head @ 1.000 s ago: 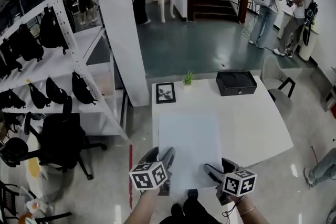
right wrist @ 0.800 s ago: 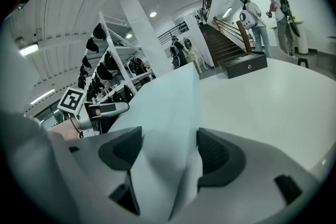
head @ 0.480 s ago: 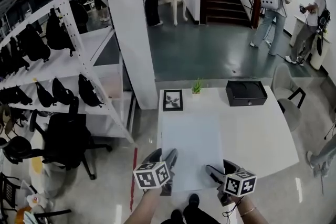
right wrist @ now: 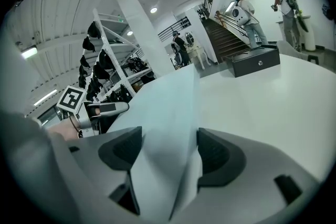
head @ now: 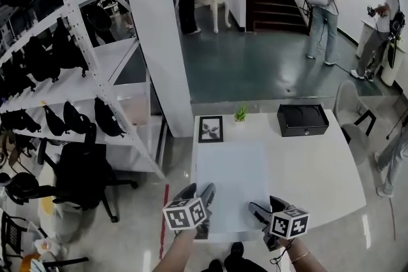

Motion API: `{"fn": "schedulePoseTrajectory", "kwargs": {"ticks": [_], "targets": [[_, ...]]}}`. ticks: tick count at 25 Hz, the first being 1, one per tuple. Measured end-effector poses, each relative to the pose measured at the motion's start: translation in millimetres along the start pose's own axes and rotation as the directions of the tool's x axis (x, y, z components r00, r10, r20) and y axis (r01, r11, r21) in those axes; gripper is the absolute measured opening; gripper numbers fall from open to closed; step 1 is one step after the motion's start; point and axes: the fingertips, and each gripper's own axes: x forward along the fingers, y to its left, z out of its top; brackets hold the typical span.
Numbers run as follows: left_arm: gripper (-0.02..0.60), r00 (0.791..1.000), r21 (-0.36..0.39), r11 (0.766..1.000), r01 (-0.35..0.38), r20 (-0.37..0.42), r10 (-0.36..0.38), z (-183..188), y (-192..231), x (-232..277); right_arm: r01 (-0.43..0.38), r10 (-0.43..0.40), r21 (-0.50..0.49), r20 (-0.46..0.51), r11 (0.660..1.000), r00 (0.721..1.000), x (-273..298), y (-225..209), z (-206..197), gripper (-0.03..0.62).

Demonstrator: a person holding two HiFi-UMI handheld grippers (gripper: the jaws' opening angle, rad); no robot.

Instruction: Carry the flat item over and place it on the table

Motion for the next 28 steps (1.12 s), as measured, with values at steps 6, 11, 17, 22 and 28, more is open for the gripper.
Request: {"fn": "schedulePoseTrajectory", "kwargs": {"ticks": [6,11,17,22,28], "targets": [[0.278,1.000,-0.006,1.000,-0.018,-0.021,0.018,-3,5,12,-0.001,0.001,0.006,-0.024,1.000,1.000,10,-8,1,0.331],[0.277,0.999,0.000,1.000,-0.031,-0.042,0.031,-9,9,21,-0.002,0.003,0.020,-0.040,1.000,0.999,16,-16,-4,0.331],[0.276,0.997,0.000,0.999,-0.045,-0.065,0.045,-14,13,27,-0.003,0.005,0.034,-0.054,0.999,0.999,21,-19,-8,0.331],[0.274,0.995,-0.003,0.999,-0.054,-0.089,0.053,-17,16,32,-0.003,0.006,0.044,-0.064,0.999,0.998,23,-22,-9,0.331],[0.272,0.992,-0.005,0.998,-0.058,-0.115,0.057,-22,20,36,0.002,0.002,0.059,-0.069,0.998,0.998,25,-24,-11,0.330]]}}
